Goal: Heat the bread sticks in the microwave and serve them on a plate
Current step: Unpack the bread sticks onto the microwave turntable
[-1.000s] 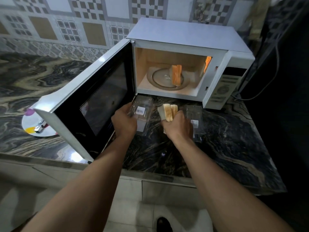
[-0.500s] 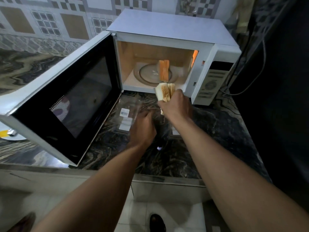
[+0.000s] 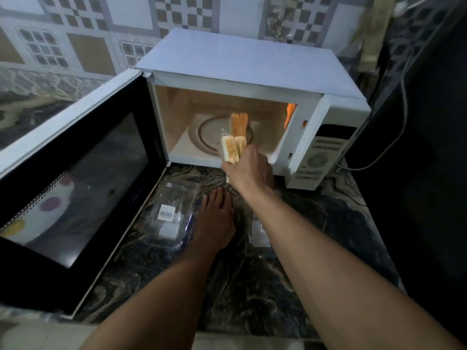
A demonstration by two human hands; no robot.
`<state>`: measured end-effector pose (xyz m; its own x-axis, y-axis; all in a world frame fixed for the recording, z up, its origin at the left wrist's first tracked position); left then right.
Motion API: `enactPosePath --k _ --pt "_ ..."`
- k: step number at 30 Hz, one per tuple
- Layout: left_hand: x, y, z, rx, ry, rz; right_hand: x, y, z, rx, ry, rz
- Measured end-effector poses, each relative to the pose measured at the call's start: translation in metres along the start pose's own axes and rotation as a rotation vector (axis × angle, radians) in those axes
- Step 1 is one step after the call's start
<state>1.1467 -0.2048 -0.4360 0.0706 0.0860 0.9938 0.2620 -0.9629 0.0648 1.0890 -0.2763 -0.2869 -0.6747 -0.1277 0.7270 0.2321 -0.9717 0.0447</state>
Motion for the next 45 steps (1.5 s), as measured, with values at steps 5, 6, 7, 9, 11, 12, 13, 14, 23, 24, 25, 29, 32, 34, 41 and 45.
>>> enactPosePath --k 5,6,7,9,11,12,13,14,23,24,25,29,32,34,41,45 --pt "-0.010 0.024 0.006 -0.001 0.023 0.020 -0.024 0.036 0.014 0.007 0.047 0.015" --pt "-0.012 0.029 0.007 -0.001 0.028 0.022 -0.029 0.043 0.016 0.013 0.052 0.018" --pt "-0.012 0.033 0.008 0.003 0.029 0.017 -0.035 0.050 0.018 0.014 0.058 0.021" --pt "-0.011 0.037 0.009 0.006 0.016 0.000 -0.048 0.068 0.021 0.025 0.052 0.014" --pt "-0.011 0.038 0.009 -0.001 0.009 -0.008 -0.060 0.084 0.021 0.039 0.047 -0.046" --pt "-0.013 0.038 0.009 -0.008 0.016 -0.010 -0.066 0.093 0.021 0.068 0.044 -0.073" --pt "-0.014 0.038 0.009 -0.011 0.023 -0.009 -0.071 0.099 0.022 0.096 0.037 -0.077" --pt "-0.015 0.037 0.010 -0.008 0.021 -0.012 -0.075 0.101 0.023 0.082 0.053 -0.046" --pt "-0.015 0.039 0.012 0.032 -0.019 -0.058 -0.099 0.128 0.031 0.046 0.085 0.168" --pt "-0.015 0.039 0.012 0.031 -0.026 -0.062 -0.100 0.129 0.031 0.029 0.102 0.162" --pt "-0.014 0.039 0.011 0.030 -0.029 -0.067 -0.100 0.132 0.029 0.002 0.128 0.132" --pt "-0.011 0.039 0.013 0.031 -0.034 -0.074 -0.096 0.133 0.033 -0.019 0.119 0.086" --pt "-0.014 0.040 0.014 0.041 -0.025 -0.077 -0.092 0.128 0.038 0.072 0.042 0.144" --pt "-0.018 0.040 0.015 0.050 -0.019 -0.071 -0.091 0.127 0.043 0.178 -0.053 0.124" --pt "-0.020 0.040 0.014 0.044 0.008 -0.059 -0.063 0.113 0.045 0.183 -0.006 -0.134" --pt "-0.020 0.039 0.015 0.044 0.024 -0.044 -0.050 0.089 0.054 0.189 -0.020 0.007"
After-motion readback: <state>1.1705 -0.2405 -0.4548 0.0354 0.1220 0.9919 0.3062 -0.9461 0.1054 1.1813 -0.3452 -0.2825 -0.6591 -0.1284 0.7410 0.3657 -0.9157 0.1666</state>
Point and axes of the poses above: each hand's wrist, its own y-axis towards the middle knuckle, its own x-axis out of the back of the hand, z = x × y, the point moved 7 cm from there along y, towards the middle knuckle, and after that the axes turned 9 degrees about y, right-handed, at the moved point
